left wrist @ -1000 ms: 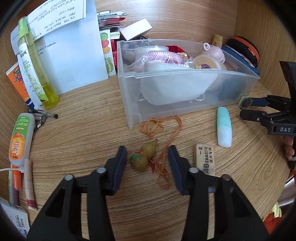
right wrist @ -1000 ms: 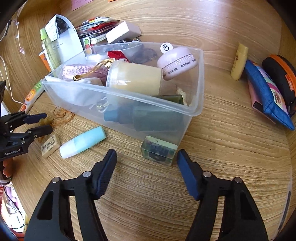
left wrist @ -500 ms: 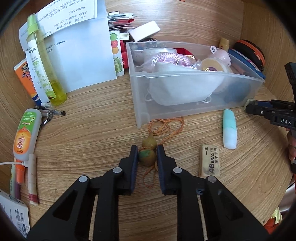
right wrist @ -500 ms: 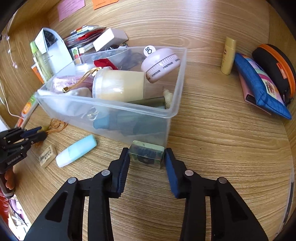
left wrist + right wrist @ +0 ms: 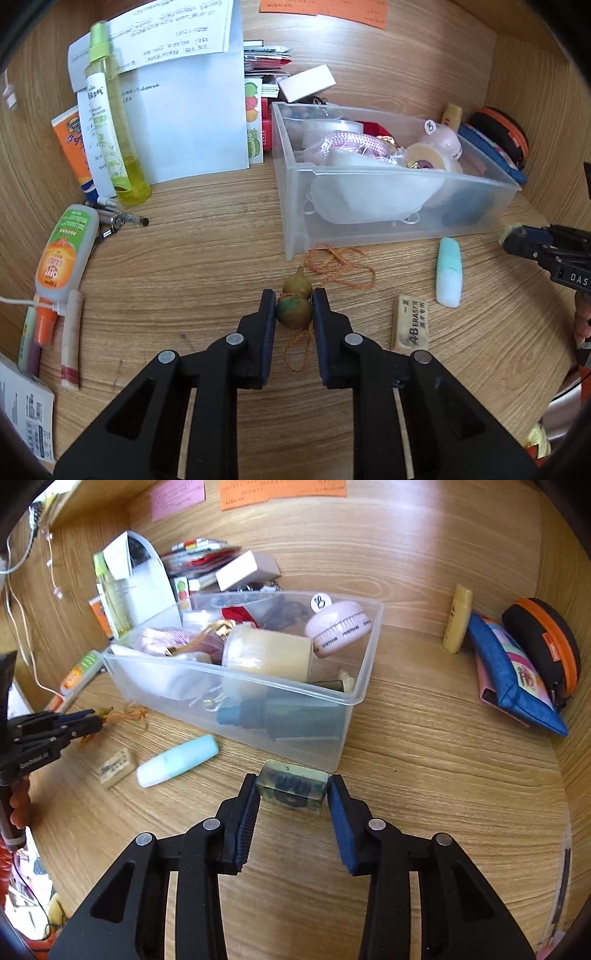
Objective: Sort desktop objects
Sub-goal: 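Carry the gourd charm into the box and open the left gripper while the right drops the jar in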
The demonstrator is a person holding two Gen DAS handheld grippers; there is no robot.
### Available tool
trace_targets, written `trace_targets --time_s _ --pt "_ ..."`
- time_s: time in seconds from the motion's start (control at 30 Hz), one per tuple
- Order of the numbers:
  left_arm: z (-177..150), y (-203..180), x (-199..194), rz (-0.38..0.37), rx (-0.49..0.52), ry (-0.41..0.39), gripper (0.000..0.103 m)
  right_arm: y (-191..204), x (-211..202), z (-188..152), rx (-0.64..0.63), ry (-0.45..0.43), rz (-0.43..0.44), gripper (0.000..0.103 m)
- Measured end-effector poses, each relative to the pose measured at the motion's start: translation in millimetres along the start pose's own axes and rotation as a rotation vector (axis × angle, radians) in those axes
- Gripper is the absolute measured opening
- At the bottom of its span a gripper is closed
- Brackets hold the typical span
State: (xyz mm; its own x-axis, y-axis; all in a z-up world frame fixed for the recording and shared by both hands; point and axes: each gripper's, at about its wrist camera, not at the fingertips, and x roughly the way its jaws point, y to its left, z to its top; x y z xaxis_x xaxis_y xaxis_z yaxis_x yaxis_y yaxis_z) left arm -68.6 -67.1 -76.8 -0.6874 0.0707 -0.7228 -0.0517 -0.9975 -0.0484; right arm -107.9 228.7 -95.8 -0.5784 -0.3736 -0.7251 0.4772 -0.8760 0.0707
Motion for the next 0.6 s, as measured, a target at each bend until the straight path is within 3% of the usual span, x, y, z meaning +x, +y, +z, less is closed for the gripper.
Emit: trace_targets --time_s 0.6 --pt "33.9 -6.0 -67.5 -0.06 -0.014 -0.2 0.019 -7.2 -38.7 31.3 0.031 -0.135 0.029 0.034"
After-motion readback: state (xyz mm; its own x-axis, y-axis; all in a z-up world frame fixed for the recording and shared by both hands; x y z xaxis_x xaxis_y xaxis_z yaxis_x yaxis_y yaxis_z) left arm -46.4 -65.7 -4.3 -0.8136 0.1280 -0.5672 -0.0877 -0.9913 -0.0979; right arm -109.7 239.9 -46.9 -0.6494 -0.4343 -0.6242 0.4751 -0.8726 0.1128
